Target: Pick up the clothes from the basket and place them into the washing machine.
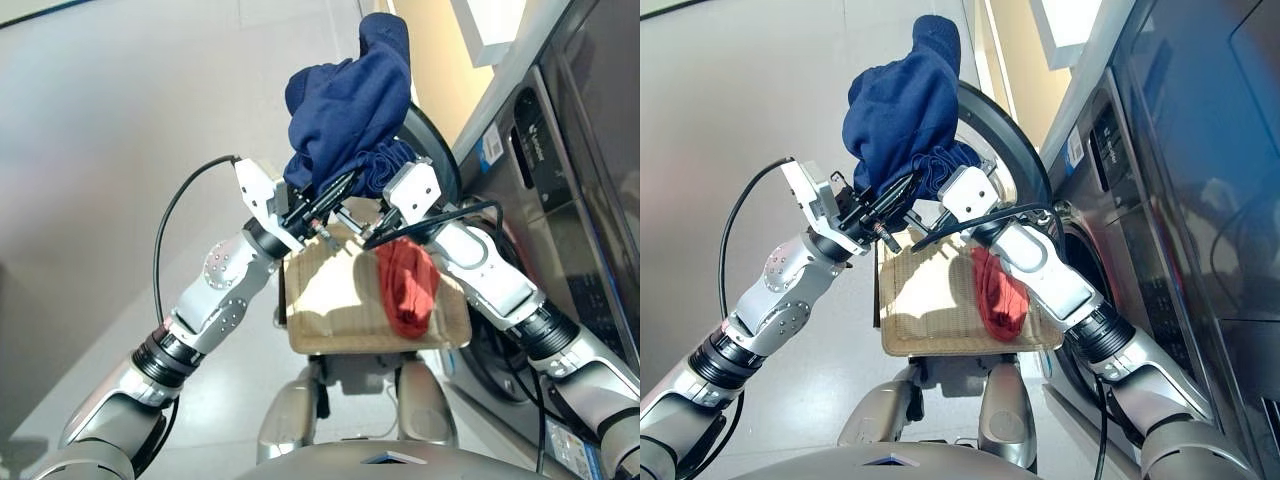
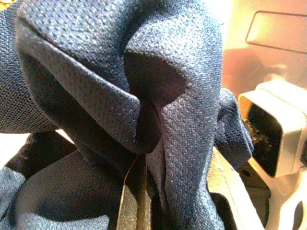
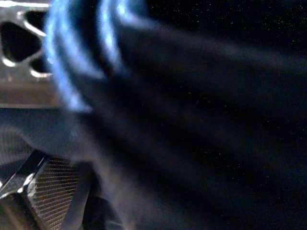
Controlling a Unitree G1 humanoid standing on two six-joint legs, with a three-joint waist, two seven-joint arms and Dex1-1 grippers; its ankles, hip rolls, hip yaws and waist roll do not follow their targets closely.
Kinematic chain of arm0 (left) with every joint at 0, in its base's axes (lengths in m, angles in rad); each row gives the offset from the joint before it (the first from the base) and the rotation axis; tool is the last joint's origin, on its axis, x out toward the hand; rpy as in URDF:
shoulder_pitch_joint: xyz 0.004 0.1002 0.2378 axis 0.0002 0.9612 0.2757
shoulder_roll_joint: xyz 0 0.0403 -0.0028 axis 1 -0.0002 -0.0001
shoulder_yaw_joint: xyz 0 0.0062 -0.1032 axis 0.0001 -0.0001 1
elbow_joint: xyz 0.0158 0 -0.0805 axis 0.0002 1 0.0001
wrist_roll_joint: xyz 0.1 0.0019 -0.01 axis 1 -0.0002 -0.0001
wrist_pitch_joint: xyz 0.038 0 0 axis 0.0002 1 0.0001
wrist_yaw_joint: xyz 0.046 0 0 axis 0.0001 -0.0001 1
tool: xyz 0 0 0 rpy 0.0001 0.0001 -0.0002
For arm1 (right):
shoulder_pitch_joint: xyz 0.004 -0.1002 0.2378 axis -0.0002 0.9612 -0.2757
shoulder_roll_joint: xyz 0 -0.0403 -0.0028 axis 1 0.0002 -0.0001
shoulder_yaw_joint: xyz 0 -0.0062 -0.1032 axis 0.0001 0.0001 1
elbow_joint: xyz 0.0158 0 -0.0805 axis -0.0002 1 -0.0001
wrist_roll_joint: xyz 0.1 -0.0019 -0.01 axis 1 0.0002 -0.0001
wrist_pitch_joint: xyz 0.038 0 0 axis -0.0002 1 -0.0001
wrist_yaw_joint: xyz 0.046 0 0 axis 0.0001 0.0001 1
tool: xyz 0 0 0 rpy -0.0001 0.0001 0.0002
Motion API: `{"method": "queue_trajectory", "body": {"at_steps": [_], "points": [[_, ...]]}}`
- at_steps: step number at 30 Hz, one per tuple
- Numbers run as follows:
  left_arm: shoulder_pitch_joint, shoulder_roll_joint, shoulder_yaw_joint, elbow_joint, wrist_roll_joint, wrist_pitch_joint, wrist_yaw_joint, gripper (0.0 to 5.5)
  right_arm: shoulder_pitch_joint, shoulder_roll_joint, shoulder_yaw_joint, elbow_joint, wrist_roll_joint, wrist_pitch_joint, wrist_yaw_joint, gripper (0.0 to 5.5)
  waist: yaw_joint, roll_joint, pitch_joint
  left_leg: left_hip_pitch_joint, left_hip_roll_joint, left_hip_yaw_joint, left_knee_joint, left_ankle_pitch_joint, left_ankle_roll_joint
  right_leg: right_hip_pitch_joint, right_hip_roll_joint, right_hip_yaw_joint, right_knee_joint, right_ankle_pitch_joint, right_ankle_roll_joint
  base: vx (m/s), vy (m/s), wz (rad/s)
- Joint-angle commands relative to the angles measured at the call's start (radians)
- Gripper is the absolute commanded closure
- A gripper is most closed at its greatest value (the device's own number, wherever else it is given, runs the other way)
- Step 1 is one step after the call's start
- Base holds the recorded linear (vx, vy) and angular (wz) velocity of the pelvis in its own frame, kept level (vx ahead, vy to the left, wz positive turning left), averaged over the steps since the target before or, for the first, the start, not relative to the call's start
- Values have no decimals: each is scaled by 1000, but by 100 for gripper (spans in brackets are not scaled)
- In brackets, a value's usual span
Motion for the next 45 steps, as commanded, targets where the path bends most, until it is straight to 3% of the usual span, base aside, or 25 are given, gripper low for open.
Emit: {"method": "queue_trajectory", "body": {"at_steps": [1, 2, 3, 20, 22, 23, 24, 25, 33, 42, 45], "points": [[26, -8, -41, -99, -14, -31, -40, 550, -13, 77, -6, -67, -7, -56, -3, 45, 14, -57, -68, 64, -38, 11, -6, -45, -50, 55, -22, -7, -118, 123, 72, 0, 0, 0], [30, -9, -40, -97, -10, -31, -38, 550, -7, 77, -10, -71, -11, -59, -4, 453, 13, -57, -71, 68, -38, 10, -6, -47, -50, 58, -22, -5, -119, 122, 72, 0, 0, 0], [32, -11, -39, -95, -6, -33, -35, 550, 1, 76, -14, -75, -20, -64, -9, 550, 13, -57, -74, 71, -38, 11, -6, -48, -49, 63, -21, -6, -120, 122, 72, 0, 0, 0], [96, -24, 23, -51, 32, -66, 2, 550, 119, 76, -131, -97, -174, -150, -126, 550, 13, -63, -92, 89, -37, 2, -6, -58, -42, 88, -23, -20, -126, 116, 76, 0, 0, 0], [99, -20, 25, -46, 45, -74, 8, 431, 127, 85, -141, -101, -172, -161, -138, 550, 14, -62, -93, 91, -38, 1, -6, -58, -41, 89, -23, -21, -124, 115, 76, 0, 0, 0], [100, -20, 28, -44, 49, -77, 11, 324, 134, 91, -147, -99, -173, -165, -145, 550, 14, -63, -93, 92, -37, 0, -6, -58, -40, 89, -24, -21, -124, 115, 76, 0, 0, 0], [107, -16, 28, -35, 55, -77, 15, 129, 142, 98, -157, -103, -177, -173, -160, 550, 14, -63, -94, 93, -37, 0, -6, -59, -40, 90, -23, -22, -123, 114, 75, 0, 0, 0], [107, -16, 28, -35, 55, -77, 15, 0, 142, 98, -157, -103, -177, -173, -160, 550, 14, -63, -94, 93, -37, 0, -6, -59, -40, 90, -23, -22, -123, 114, 75, 0, 0, 0], [120, -9, 48, -23, 103, -96, 58, 0, 184, 92, -189, -100, -248, -172, -219, 550, 15, -66, -89, 92, -37, -3, -6, -58, -37, 90, -23, -24, -122, 113, 74, 0, 0, 0], [136, -81, 79, 11, 157, -128, 138, 0, 260, 125, -208, 46, -285, -182, -299, 550, 13, -72, -81, 86, -38, -12, -6, -57, -35, 89, -22, -32, -119, 110, 71, 0, 0, 0], [135, -107, 93, 24, 194, -154, 172, 0, 278, 119, -184, 124, -326, -193, -316, 550, 15, -76, -79, 85, -38, -14, -6, -57, -36, 89, -22, -35, -116, 106, 71, 0, 0, 0]]}}
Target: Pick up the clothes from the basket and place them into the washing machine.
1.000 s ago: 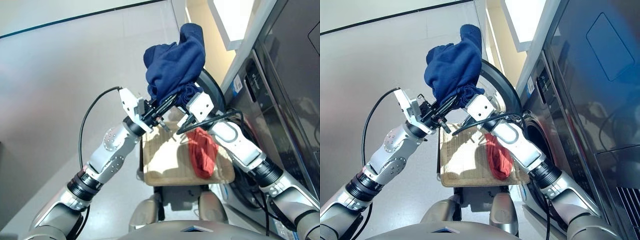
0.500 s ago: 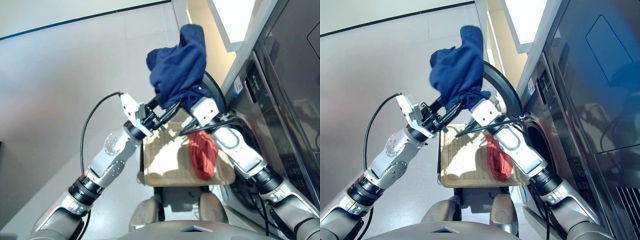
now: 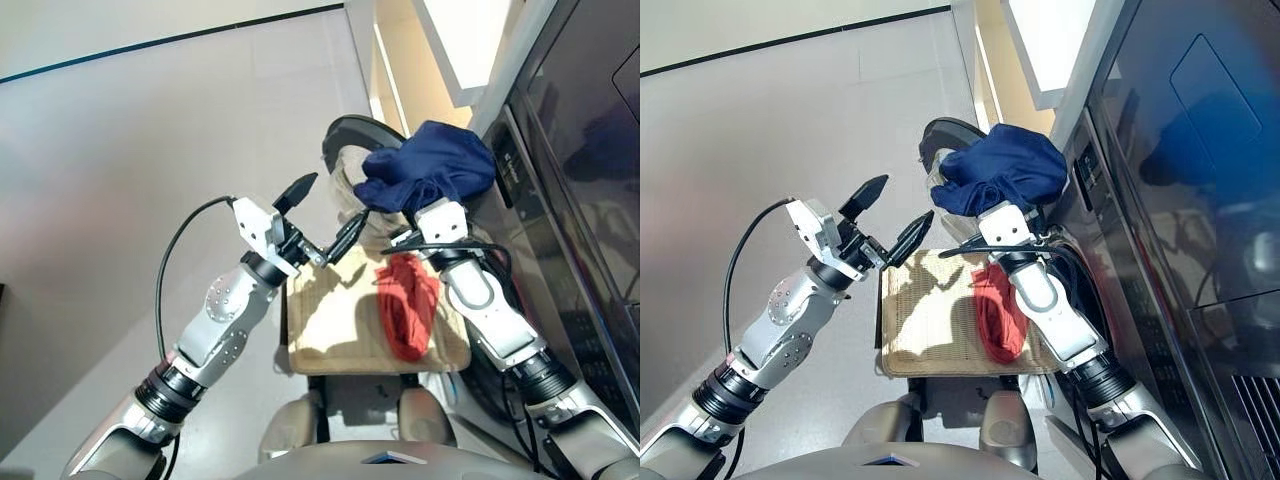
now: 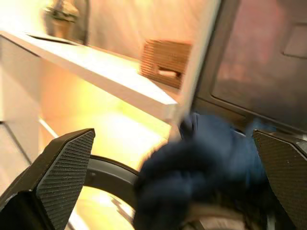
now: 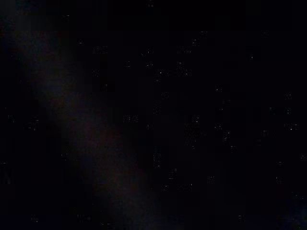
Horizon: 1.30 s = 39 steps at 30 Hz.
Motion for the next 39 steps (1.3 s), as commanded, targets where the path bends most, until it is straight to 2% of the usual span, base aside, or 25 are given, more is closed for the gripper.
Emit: {"method": "queue_trajectory", "body": {"at_steps": [1, 5, 10, 12, 18, 20, 22, 23, 25, 26, 29, 30, 33, 39], "points": [[-28, -12, 52, 9, 67, -107, 36, 0, -23, 40, -10, -22, -51, -100, -34, 550, 15, -80, -33, 53, -43, 6, -4, -54, -33, 4, -25, -9, -24, 66, 69, 0, 0, 0], [-36, -78, 82, 8, 95, -148, 102, 0, 22, 75, 7, 154, -43, -116, -60, 550, 15, -87, -25, 51, -44, 1, -4, -56, -33, 2, -27, -14, -19, 63, 70, 0, 0, 0], [-63, -109, 95, -5, 103, -172, 156, 0, 27, 116, 23, 307, -39, -122, -88, 550, 19, -90, -15, 52, -42, 2, -3, -58, -32, -1, -25, -12, -17, 59, 69, 0, 0, 0], [-85, -138, 95, -11, 110, -189, 202, 0, 32, 144, 17, 405, -25, -119, -109, 550, 21, -95, -1, 47, -42, 0, 11, -63, -28, -4, -23, -9, -11, 55, 67, 0, 0, 0], [-133, -160, 82, -10, 157, -209, 288, 0, 10, 174, 7, 549, -13, -108, -154, 550, 26, -103, 47, -10, -42, -5, 108, -95, -21, -30, -21, 0, 33, 35, 55, -21, -5, 1], [-176, -159, 73, -8, 179, -225, 342, 0, -22, 194, -10, 606, 6, -108, -197, 550, 27, -105, 92, -71, -40, -14, 186, -117, -19, -79, -10, 12, 100, 13, 44, -144, -34, 14], [-183, -159, 74, -7, 181, -227, 351, 0, -24, 200, -18, 609, 15, -110, -207, 550, 27, -104, 101, -95, -37, -18, 212, -125, -18, -103, -5, 18, 126, 6, 40, -109, -26, 66], [-191, -166, 60, -1, 177, -233, 367, 0, -47, 218, -45, 655, 49, -113, -243, 550, 29, -102, 130, -142, -32, -27, 264, -137, -18, -149, 3, 24, 178, -2, 32, -91, -36, 76], [-188, -165, 58, 0, 175, -232, 365, 0, -56, 223, -52, 690, 55, -114, -250, 550, 32, -100, 131, -161, -32, -29, 279, -143, -18, -167, 6, 27, 191, -7, 30, -72, -33, 82], [-153, -158, 56, -1, 169, -228, 360, 0, -75, 220, -66, 707, 54, -113, -273, 550, 41, -95, 145, -197, -29, -28, 313, -152, -20, -207, 14, 27, 223, -12, 27, -60, -31, 67], [-127, -154, 53, 2, 160, -221, 355, 0, -103, 220, -94, 752, 71, -115, -296, 550, 49, -90, 153, -242, -27, -32, 345, -157, -19, -249, 18, 28, 252, -17, 23, -60, -22, 34], [-102, -138, 61, -9, 161, -218, 358, 0, -123, 213, -127, 750, 88, -119, -327, 550, 54, -80, 176, -287, -29, -38, 373, -158, -19, -294, 23, 33, 278, -21, 18, -98, -16, 89], [-84, -138, 64, -25, 143, -215, 353, 0, -147, 203, -179, 791, 127, -129, -364, 550, 59, -66, 191, -343, -29, -48, 406, -162, -19, -351, 25, 31, 313, -29, 10, -55, -14, 60], [-100, -134, 55, -57, 153, -214, 375, 0, -229, 142, -286, 846, 209, -155, -438, 550, 69, -39, 222, -475, -31, -60, 501, -182, -16, -481, 33, 36, 403, -47, -4, -90, -8, 113]]}}
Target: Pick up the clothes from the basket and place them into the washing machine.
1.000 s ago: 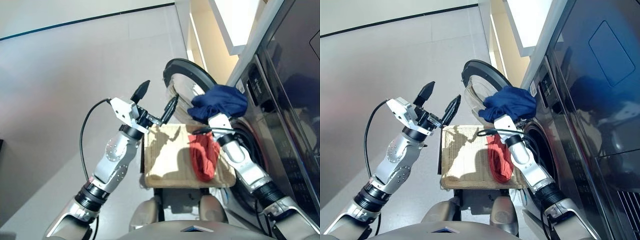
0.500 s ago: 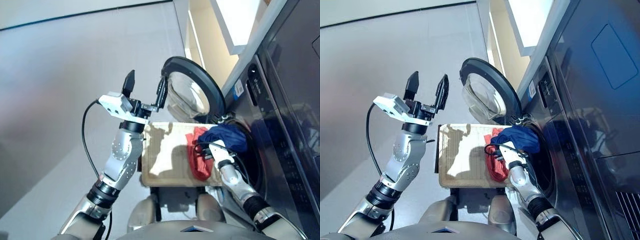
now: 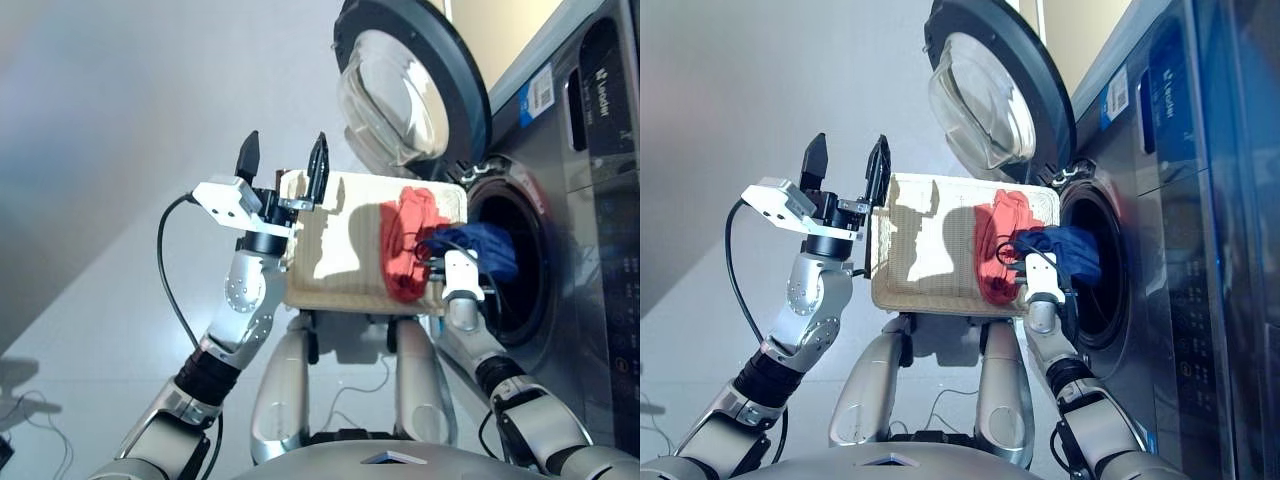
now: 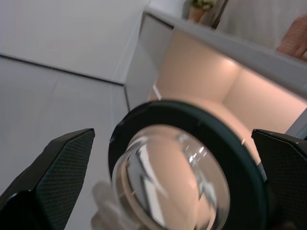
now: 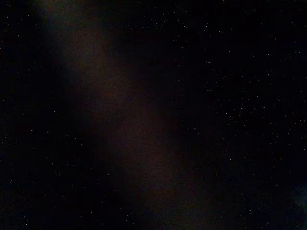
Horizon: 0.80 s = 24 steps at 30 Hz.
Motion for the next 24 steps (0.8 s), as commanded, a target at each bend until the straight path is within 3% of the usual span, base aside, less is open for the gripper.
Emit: {"method": "queue_trajectory", "body": {"at_steps": [1, 12, 24], "points": [[-25, 11, 18, -113, 15, -50, 11, 0, -36, -54, -47, -3, 63, -78, -71, 550, 18, 5, -27, -53, -27, -10, 176, -130, 11, 12, 28, 21, -109, 116, 40, -64, -8, 114], [-75, 39, 4, -155, 38, -52, 56, 0, -228, -279, -210, 121, 165, -100, -233, 550, 29, 42, 10, -229, -33, -16, 293, -160, 14, -162, 21, 29, 7, 90, 35, -13, 0, 15], [-79, 60, 24, -176, 43, -44, 86, 0, -295, -427, -350, 184, 402, -164, -265, 550, 20, 42, 18, -298, -26, -6, 337, -177, 10, -235, 21, 32, 49, 76, 31, 0, 0, 0]]}}
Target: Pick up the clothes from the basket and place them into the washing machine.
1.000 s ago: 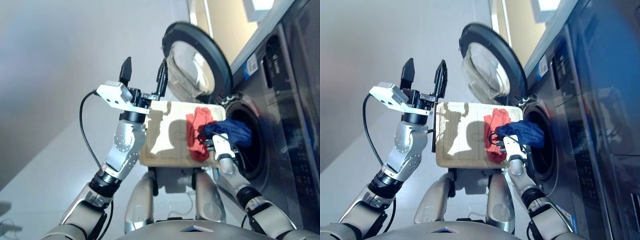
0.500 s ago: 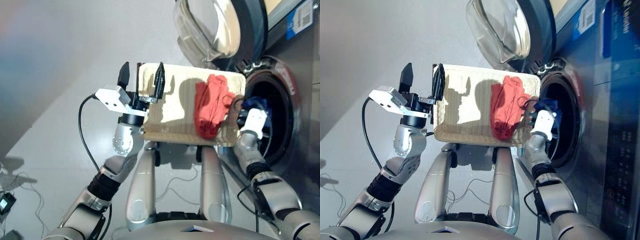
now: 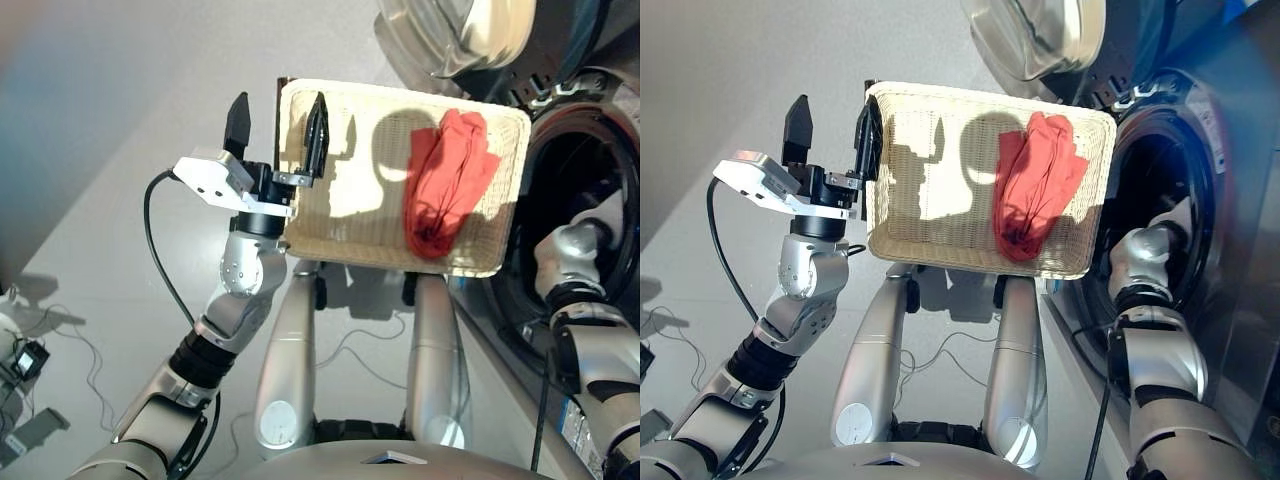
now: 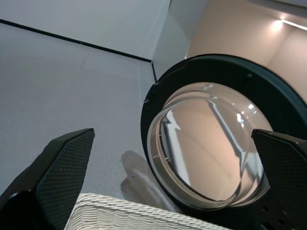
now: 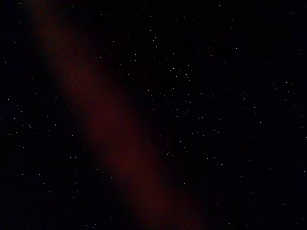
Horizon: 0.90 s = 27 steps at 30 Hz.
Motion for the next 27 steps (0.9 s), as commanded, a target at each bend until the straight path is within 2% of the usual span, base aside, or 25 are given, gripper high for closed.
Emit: {"method": "queue_trajectory", "body": {"at_steps": [1, 2, 3, 7, 13, 15, 16, 19, 21, 22, 24, 27], "points": [[17, 13, 29, -114, 39, -45, 7, 0, 25, -136, -46, 3, 93, -91, -43, 550, -11, 4, -50, -8, -16, 27, 160, -152, 16, 36, 29, 30, -102, 92, 51, 0, 0, 0], [13, 12, 30, -114, 40, -45, 9, 0, 30, -136, -44, -1, 102, -92, -27, 408, -13, 2, -51, -7, -15, 26, 157, -151, 16, 37, 29, 30, -105, 92, 51, 0, 0, 0], [10, 12, 33, -112, 40, -48, 10, 0, 34, -134, -46, 1, 113, -93, -19, 0, -14, 0, -53, -4, -14, 27, 153, -152, 16, 39, 29, 29, -109, 92, 51, 0, 0, 0], [0, 12, 36, -110, 45, -51, 16, 0, 39, -123, -39, 1, 121, -96, -9, 0, -18, -4, -56, 5, -12, 31, 151, -160, 15, 46, 31, 29, -109, 84, 50, 0, 0, 0], [-14, 4, 56, -108, 54, -59, 27, 0, 81, -46, 1, -62, 104, -101, 48, 0, -27, -15, -60, 23, -14, 35, 126, -145, 17, 60, 32, 30, -134, 100, 48, 0, 0, 0], [-13, -1, 62, -106, 56, -61, 28, 0, 102, -15, 18, -101, 86, -104, 59, 0, -29, -17, -56, 32, -12, 37, 126, -154, 16, 70, 33, 29, -135, 92, 47, 0, 0, 0], [-15, -2, 67, -104, 58, -62, 30, 0, 120, 6, 33, -129, 79, -104, 76, 0, -33, -20, -55, 32, -13, 37, 117, -141, 17, 71, 33, 29, -144, 103, 46, 0, 0, 0], [-1, -12, 90, -98, 61, -60, 31, 0, 203, 88, 86, -292, 23, -115, 113, 0, -45, -30, -47, 52, -9, 43, 112, -149, 17, 88, 37, 30, -148, 97, 44, 0, 0, 0], [6, -14, 97, -98, 59, -58, 29, 0, 230, 111, 101, -345, 4, -113, 125, 0, -49, -36, -47, 51, -10, 43, 105, -138, 18, 89, 37, 32, -158, 107, 43, 0, 0, 0], [12, -22, 105, -95, 55, -58, 30, 0, 263, 159, 117, -438, 31, -136, 164, 0, -53, -38, -41, 57, -7, 41, 110, -145, 17, 94, 39, 31, -154, 100, 41, 0, 0, 0], [17, -24, 110, -95, 49, -55, 27, 0, 287, 184, 131, -491, 62, -145, 203, 0, -55, -41, -39, 61, -6, 42, 106, -143, 17, 98, 39, 30, -155, 101, 40, 0, 0, 0], [29, -26, 128, -96, 37, -46, 17, 0, 342, 202, 192, -610, 93, -119, 305, 0, -61, -51, -30, 65, -4, 45, 104, -139, 17, 102, 40, 30, -158, 106, 40, 0, 0, 0]]}}
